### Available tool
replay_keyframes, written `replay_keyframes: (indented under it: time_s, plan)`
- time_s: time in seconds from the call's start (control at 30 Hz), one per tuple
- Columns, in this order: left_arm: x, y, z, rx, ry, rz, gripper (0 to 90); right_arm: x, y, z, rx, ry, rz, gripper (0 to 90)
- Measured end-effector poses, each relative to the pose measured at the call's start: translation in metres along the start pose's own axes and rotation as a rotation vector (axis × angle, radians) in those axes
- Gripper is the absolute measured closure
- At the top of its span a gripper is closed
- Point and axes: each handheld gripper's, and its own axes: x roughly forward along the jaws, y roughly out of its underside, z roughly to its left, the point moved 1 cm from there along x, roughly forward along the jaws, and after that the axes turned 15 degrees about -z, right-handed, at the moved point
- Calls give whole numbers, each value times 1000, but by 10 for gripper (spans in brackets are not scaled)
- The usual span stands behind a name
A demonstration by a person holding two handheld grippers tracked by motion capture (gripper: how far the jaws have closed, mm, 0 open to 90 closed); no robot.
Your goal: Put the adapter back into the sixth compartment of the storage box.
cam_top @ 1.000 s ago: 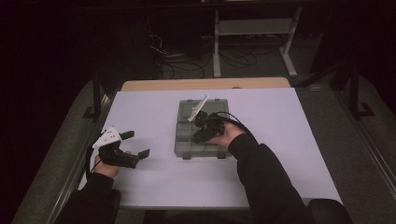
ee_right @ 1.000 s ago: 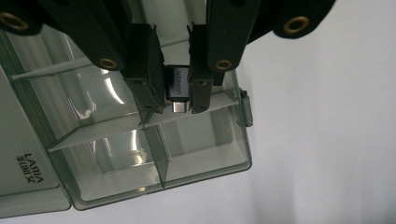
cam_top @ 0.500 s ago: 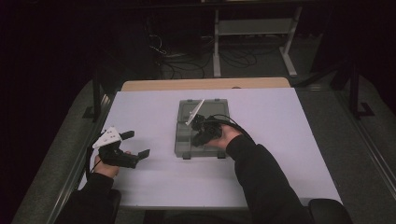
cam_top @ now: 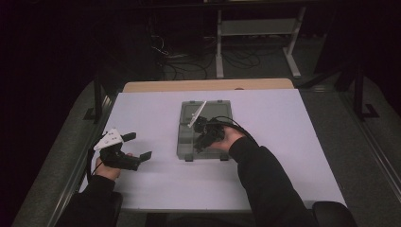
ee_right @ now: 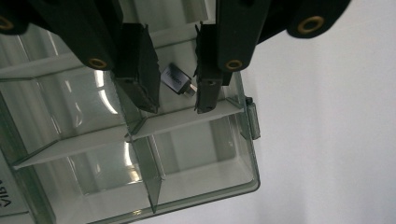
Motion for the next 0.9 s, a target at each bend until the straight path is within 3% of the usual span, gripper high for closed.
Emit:
replay_keyframes:
  time_s: [0.23,0.6,0.9]
  plan:
    - [0,0,0,0,0,0,0,-8,-2,0,8,10,-26,615]
    - [0,0,0,1,-1,2,0,-22,-3,-2,48,51,-60,288]
    - [0,0,-1,1,-1,2,0,-34,0,-3,70,91,-88,129]
